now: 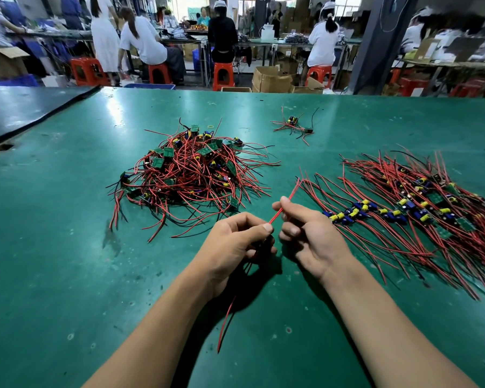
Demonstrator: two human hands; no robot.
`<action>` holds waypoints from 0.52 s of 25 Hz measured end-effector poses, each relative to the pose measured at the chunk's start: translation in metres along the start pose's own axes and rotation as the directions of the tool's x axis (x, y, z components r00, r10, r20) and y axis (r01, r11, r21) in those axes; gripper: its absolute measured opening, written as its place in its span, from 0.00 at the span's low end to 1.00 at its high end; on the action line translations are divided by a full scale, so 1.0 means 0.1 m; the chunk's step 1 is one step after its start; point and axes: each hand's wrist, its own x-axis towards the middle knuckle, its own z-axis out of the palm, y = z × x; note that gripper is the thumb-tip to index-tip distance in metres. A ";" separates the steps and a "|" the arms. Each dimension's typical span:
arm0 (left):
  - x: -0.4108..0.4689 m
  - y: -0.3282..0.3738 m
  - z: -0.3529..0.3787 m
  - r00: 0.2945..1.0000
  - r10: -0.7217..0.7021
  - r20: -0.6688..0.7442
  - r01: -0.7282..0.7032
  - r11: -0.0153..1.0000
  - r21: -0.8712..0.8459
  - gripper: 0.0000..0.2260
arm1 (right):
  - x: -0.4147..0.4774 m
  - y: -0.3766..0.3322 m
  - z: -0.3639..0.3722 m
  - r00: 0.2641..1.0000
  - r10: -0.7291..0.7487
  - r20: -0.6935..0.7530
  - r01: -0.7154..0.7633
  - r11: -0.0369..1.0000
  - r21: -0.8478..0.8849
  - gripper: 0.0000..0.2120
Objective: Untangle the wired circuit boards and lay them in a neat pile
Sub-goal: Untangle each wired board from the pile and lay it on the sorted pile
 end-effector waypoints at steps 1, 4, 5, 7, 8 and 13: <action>0.00 0.00 0.01 1.000 0.004 0.008 -0.004 1.000 0.005 0.05 | 0.00 -0.03 -0.02 0.999 0.031 -0.009 -0.030 0.998 0.056 0.10; -0.01 0.00 0.02 0.999 0.007 0.039 -0.007 1.000 0.020 0.05 | 0.00 -0.14 -0.08 0.997 0.074 -0.032 -0.068 0.982 0.175 0.14; -0.02 0.00 0.02 0.999 0.004 0.050 -0.006 0.999 0.037 0.05 | 0.01 -0.18 -0.12 0.996 0.073 -0.043 -0.062 0.975 0.212 0.15; -0.04 0.00 0.02 0.998 -0.004 0.069 -0.001 0.997 0.076 0.06 | 0.01 -0.26 -0.17 0.996 0.062 -0.066 -0.042 0.962 0.271 0.16; -0.05 0.00 0.02 0.997 -0.009 0.076 0.003 0.996 0.088 0.06 | 0.01 -0.27 -0.19 0.996 0.054 -0.076 -0.030 0.958 0.285 0.17; -0.04 0.02 -0.04 0.999 -0.044 0.004 0.044 0.999 0.010 0.05 | 0.00 -0.17 -0.14 0.994 -0.070 -0.085 0.073 0.997 0.028 0.15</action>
